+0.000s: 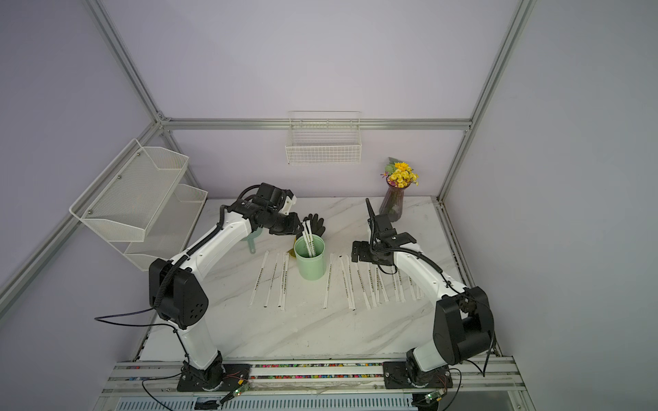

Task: Take the straws out of the storage container
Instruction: Pick up the straw from the container.

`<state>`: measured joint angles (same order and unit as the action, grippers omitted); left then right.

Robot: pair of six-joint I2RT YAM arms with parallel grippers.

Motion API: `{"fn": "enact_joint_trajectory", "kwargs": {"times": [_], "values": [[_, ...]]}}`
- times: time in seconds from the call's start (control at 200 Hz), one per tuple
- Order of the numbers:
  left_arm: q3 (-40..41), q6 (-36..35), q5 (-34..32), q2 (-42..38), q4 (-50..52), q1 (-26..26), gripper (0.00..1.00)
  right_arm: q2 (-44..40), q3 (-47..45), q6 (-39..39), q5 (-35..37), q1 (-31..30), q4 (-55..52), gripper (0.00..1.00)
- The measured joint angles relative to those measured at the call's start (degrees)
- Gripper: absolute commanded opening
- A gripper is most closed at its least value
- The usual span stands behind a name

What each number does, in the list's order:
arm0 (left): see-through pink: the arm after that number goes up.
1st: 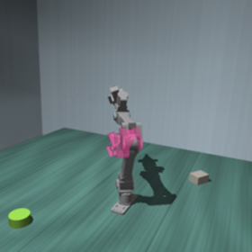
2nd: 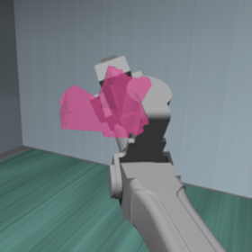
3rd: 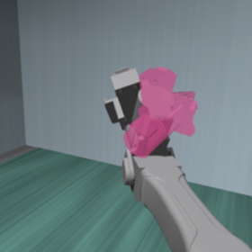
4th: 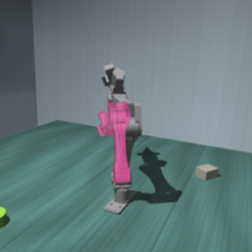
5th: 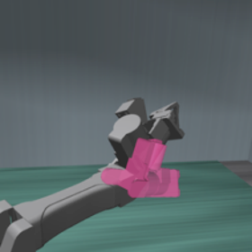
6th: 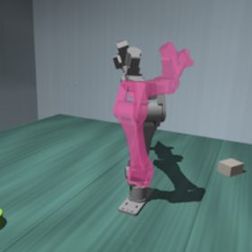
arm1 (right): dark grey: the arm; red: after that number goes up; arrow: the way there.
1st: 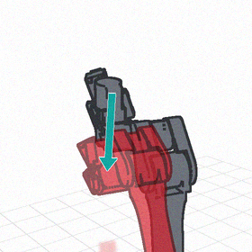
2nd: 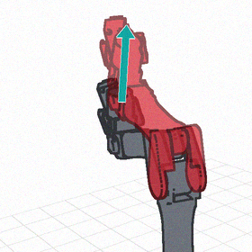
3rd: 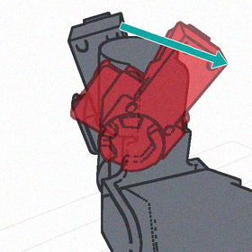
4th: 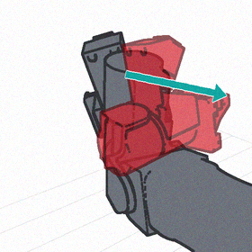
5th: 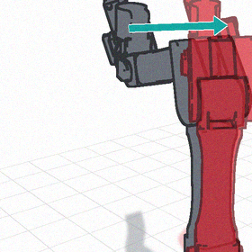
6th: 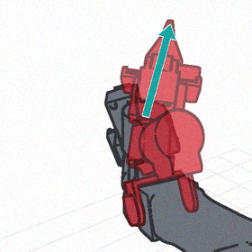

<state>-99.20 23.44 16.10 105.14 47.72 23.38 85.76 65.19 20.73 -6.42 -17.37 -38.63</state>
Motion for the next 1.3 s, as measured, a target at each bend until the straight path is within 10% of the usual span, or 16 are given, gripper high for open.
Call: {"fn": "enact_joint_trajectory", "kwargs": {"times": [1.3], "values": [[-3.08, -0.48, 1.01, 3.65, 1.4, 0.35, 0.12, 1.53, -1.03, -0.04, -0.57, 0.39, -0.11, 0.97]]}}
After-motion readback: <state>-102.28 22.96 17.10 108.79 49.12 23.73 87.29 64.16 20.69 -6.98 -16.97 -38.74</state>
